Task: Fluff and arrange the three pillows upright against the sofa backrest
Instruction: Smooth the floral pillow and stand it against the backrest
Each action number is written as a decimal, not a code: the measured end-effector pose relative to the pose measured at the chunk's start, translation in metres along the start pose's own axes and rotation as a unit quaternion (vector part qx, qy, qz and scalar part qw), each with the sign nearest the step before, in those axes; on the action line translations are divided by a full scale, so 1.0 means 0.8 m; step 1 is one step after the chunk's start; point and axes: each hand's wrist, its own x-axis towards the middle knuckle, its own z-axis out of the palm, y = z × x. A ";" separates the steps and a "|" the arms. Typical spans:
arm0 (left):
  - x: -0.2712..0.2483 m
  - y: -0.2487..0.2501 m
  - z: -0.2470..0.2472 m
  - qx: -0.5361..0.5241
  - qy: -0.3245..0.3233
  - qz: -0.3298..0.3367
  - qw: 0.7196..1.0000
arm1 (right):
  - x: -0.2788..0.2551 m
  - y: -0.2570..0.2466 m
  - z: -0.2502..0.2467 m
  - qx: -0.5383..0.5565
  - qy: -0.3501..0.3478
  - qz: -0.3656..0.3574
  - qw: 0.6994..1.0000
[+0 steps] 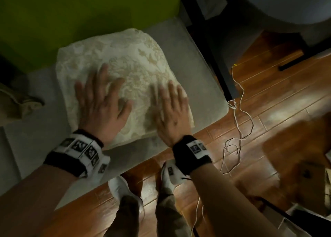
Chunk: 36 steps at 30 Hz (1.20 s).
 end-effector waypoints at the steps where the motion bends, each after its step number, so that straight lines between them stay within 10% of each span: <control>1: 0.018 0.003 0.003 0.038 -0.038 0.036 0.998 | 0.010 -0.011 0.010 0.002 -0.029 -0.019 0.999; 7: 0.024 -0.017 0.078 0.172 -0.222 0.048 0.959 | 0.016 0.054 0.061 -0.043 -0.252 0.081 0.963; 14: 0.050 -0.005 0.117 0.131 -0.321 -0.001 0.938 | -0.016 0.148 0.024 -0.104 -0.340 0.179 0.917; 18: 0.060 -0.009 0.085 0.112 -0.341 -0.004 0.933 | 0.001 0.118 -0.024 -0.070 -0.165 0.126 0.976; 22: 0.010 0.010 0.040 0.021 -0.105 -0.018 0.994 | 0.037 0.020 -0.023 -0.018 -0.008 -0.114 0.993; 24: -0.030 0.011 0.040 -0.045 -0.021 -0.125 0.991 | 0.051 -0.030 -0.003 -0.032 -0.057 -0.192 0.979; 30: -0.143 -0.050 0.109 -0.042 -0.210 -0.220 0.952 | 0.043 -0.011 0.084 -0.223 -0.235 -0.211 0.922; 36: -0.167 -0.074 0.120 -0.138 -0.231 -0.336 0.903 | 0.061 0.001 0.082 -0.250 -0.252 -0.173 0.919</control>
